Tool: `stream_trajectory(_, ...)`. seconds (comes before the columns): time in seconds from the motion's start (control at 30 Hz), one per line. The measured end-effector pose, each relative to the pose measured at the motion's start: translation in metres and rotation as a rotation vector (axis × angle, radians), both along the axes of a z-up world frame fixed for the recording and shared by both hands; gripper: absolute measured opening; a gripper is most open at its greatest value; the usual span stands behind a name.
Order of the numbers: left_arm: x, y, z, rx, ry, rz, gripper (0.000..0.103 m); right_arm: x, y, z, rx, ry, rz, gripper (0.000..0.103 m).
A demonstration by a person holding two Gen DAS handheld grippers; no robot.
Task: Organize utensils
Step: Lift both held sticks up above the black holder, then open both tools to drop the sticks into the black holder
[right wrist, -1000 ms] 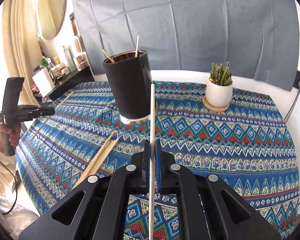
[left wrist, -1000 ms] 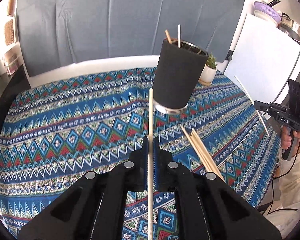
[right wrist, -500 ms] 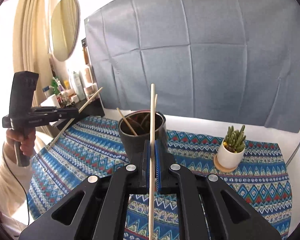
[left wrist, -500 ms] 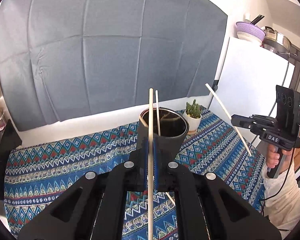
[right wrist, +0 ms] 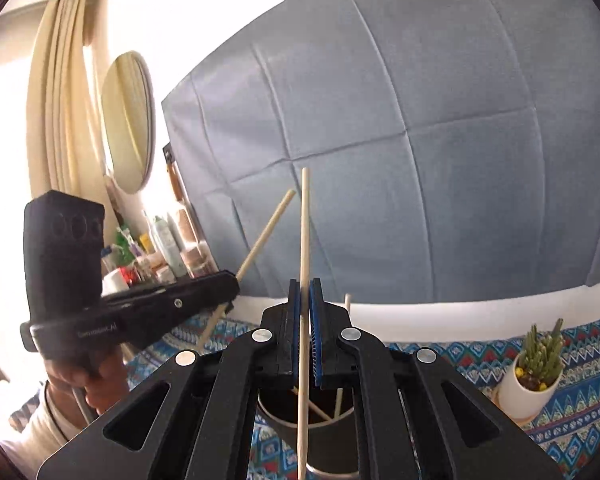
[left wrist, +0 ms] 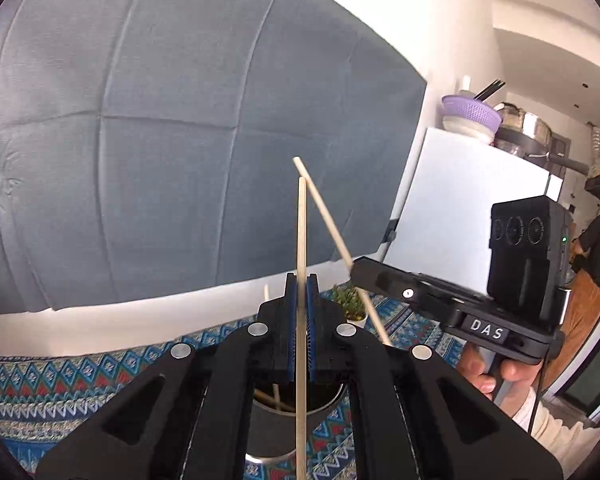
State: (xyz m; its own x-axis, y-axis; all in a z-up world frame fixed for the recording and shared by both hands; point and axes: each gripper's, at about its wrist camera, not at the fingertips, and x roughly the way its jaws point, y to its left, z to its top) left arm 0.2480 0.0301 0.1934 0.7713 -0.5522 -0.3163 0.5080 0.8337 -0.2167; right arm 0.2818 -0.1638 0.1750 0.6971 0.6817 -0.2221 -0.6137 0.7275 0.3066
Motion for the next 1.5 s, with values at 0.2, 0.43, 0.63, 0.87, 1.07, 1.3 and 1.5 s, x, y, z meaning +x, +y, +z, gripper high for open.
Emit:
stream_trajectory(0.2, 0.003, -0.001, -0.008, -0.18, -0.181, -0.067, 0.005, 0.021, 0.006, -0.014, 0.124, -0.066, -0.054, 0.005)
stream_trajectory(0.43, 0.009, 0.002, -0.04, -0.267, -0.367, 0.047, 0.005, 0.022, 0.015, -0.044, 0.185, -0.22, -0.119, 0.005)
stream_trajectory(0.63, 0.017, 0.002, -0.068, -0.281, -0.361, 0.072, 0.005, 0.026, 0.024, -0.063, 0.095, -0.216, -0.132, 0.005)
stream_trajectory(0.87, 0.01, 0.004, -0.084, -0.176, -0.355, 0.076, 0.005, 0.023, 0.032, -0.081, -0.041, -0.183, -0.125, 0.005)
stream_trajectory(1.07, 0.0, 0.01, -0.088, -0.101, -0.372, 0.1, 0.005, 0.009, 0.037, -0.083, -0.151, -0.233, -0.129, 0.005)
stream_trajectory(1.3, -0.006, 0.014, -0.083, -0.074, -0.387, 0.122, 0.018, -0.003, 0.034, -0.071, -0.174, -0.274, -0.168, 0.006)
stream_trajectory(1.5, -0.015, 0.031, -0.064, -0.079, -0.395, 0.225, 0.068, -0.001, 0.024, -0.064, -0.172, -0.263, -0.232, 0.038)
